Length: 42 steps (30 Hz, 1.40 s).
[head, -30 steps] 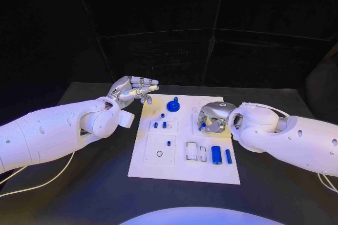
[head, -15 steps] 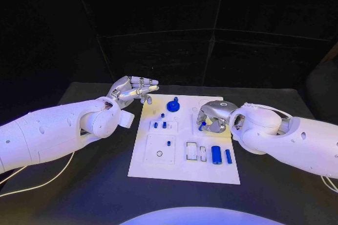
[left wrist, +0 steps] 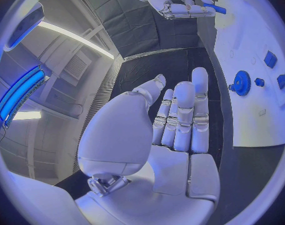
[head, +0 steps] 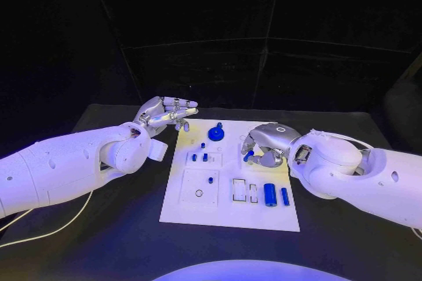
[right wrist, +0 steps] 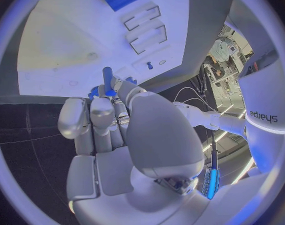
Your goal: Assemble the parts on the task board
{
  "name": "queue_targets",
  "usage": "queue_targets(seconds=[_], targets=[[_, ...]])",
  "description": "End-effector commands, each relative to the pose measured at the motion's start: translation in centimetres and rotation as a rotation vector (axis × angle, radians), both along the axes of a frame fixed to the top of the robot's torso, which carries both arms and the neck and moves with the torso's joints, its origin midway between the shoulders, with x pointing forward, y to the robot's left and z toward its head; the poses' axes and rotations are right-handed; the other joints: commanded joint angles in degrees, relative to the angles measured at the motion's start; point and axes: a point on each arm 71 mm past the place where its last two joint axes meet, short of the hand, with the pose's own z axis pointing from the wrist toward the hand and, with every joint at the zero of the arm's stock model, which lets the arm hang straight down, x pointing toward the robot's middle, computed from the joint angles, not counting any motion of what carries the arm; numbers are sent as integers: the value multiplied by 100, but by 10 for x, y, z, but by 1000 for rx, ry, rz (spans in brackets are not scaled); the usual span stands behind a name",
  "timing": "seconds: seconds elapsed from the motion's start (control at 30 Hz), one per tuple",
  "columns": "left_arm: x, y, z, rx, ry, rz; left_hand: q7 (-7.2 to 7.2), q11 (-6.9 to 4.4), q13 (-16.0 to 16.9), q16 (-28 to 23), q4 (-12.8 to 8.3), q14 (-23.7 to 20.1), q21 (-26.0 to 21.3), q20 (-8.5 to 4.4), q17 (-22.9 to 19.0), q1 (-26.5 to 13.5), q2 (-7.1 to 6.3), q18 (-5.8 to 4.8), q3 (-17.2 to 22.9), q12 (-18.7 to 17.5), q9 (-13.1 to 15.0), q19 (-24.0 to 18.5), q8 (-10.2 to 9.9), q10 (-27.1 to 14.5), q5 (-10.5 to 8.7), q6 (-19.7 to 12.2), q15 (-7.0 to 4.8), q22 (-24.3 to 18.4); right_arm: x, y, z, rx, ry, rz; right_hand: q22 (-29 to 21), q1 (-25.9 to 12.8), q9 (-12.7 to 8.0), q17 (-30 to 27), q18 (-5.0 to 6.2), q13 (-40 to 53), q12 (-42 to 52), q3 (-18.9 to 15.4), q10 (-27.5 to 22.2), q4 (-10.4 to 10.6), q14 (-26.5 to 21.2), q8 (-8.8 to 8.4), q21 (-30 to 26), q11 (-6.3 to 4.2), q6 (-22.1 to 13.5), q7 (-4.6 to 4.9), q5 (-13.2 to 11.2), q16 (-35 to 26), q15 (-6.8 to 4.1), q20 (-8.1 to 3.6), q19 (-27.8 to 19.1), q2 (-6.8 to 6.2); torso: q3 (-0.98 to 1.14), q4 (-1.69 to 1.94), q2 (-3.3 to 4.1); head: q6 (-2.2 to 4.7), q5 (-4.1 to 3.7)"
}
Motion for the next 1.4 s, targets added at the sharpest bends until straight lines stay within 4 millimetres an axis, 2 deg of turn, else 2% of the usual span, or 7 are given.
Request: queue_targets(seconds=[0.03,0.33,0.4,0.5,0.77,1.17,1.4], targets=[[0,-2,1,-9,-2,-11,14,-2,-4,-36,-8,-21,-30,14,-4,13,7,78,-37,27,-2,-22,32,-22,14,3,6,-9,-6,8,11,42,-47,24,23,2,-6,14,-110,12,-10,52,327,-13,33,0,37,-279,43,17,11,27,-18,-3,46,-55,-6,7,5,4,15],[-1,-3,2,-11,-3,-14,12,-3,-4,-37,-6,-23,-36,15,-10,15,18,79,-39,36,-1,-21,38,-27,15,1,6,-14,-16,45,18,92,-34,116,66,-11,-7,42,-119,15,-20,104,346,-38,37,-2,68,-280,54,16,14,51,-18,-4,68,-66,-6,13,9,-50,104],[-1,-4,2,-11,-4,-13,12,-3,-4,-37,-6,-23,-36,15,-10,15,18,79,-39,36,-1,-21,38,-27,15,1,6,-14,-16,59,18,98,-26,149,70,-12,-7,47,-119,16,-25,127,351,-54,37,-4,73,-280,56,16,15,58,-19,-5,67,-72,-8,1,8,-71,162],[0,-3,2,-11,-7,-11,12,-3,-4,-37,-6,-23,-36,15,-10,15,18,79,-39,36,-1,-21,38,-27,15,1,6,-14,-17,72,16,102,-14,180,72,-15,-7,43,-119,16,-27,136,353,-60,36,-5,75,-279,57,16,14,57,-19,-5,66,-76,-6,19,15,-94,224],[2,1,3,-5,-19,10,12,-4,-4,-36,-6,-23,-39,15,-8,17,22,79,-39,40,-1,-21,40,-28,16,0,6,-15,-23,103,1,90,34,259,71,-20,-7,44,-118,16,-31,143,353,-65,36,-6,75,-278,58,18,13,59,-19,-5,63,-79,-5,3,9,-168,337],[3,0,3,-6,-22,10,12,-4,-4,-36,-6,-23,-39,15,-8,17,22,79,-39,40,-1,-21,40,-28,16,0,6,-15,-29,118,-23,34,95,300,82,-45,-9,47,-120,16,-47,187,354,-80,34,-14,86,-273,57,22,20,68,-15,-4,63,-77,0,4,10,-266,532],[3,0,3,-6,-23,10,12,-4,-4,-36,-6,-23,-39,15,-8,17,22,79,-39,40,-1,-21,40,-28,16,0,6,-15,-29,119,-29,12,111,304,79,-52,-9,39,-119,16,-49,192,354,-81,32,-14,84,-273,58,22,19,65,-15,-3,59,-77,0,-4,11,-287,567]])
